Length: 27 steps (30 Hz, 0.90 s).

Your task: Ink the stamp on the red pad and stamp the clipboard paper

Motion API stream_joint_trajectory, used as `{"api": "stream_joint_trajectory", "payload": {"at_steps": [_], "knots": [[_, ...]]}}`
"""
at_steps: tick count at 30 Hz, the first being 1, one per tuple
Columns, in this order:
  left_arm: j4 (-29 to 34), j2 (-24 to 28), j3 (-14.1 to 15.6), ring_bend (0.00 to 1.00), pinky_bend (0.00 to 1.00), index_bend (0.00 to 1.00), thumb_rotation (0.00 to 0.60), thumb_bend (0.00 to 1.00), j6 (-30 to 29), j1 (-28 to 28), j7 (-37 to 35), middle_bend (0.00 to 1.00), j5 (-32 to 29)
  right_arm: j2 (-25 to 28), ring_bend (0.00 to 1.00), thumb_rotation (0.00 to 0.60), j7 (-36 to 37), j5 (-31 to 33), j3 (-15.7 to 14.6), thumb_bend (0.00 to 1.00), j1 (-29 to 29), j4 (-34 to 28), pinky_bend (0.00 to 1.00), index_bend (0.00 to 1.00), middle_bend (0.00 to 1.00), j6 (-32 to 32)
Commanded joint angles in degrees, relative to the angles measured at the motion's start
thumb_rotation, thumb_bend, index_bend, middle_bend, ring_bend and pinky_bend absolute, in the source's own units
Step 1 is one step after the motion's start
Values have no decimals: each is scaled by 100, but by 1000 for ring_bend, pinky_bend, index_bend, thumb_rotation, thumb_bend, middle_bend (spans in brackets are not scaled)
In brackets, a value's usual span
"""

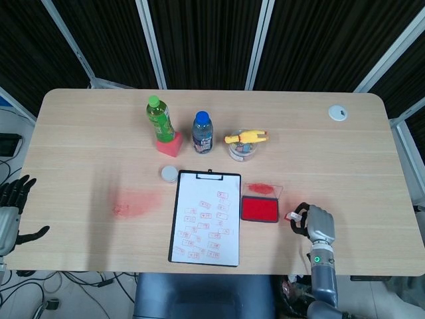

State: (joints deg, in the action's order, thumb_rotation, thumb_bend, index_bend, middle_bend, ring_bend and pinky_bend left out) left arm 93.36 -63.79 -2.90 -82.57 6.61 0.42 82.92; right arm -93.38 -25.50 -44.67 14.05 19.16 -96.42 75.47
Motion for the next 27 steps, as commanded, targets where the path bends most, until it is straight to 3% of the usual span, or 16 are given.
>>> {"api": "stream_joint_trajectory", "payload": {"at_steps": [1, 17, 27], "knots": [[1, -1, 2, 0, 0, 0, 600, 44, 5, 0, 4, 0, -2, 0, 859, 600, 17, 17, 15, 428, 9, 36, 870, 976, 744, -12], [12, 4, 8, 0, 0, 0, 600, 44, 25, -6, 13, 0, -8, -154, 857, 600, -33, 213, -17, 390, 70, 269, 870, 975, 722, -116], [18, 13, 10, 0, 0, 0, 600, 44, 47, -5, 12, 0, -19, -248, 857, 600, 53, 548, 185, 390, 84, 207, 870, 975, 722, -126]]}}
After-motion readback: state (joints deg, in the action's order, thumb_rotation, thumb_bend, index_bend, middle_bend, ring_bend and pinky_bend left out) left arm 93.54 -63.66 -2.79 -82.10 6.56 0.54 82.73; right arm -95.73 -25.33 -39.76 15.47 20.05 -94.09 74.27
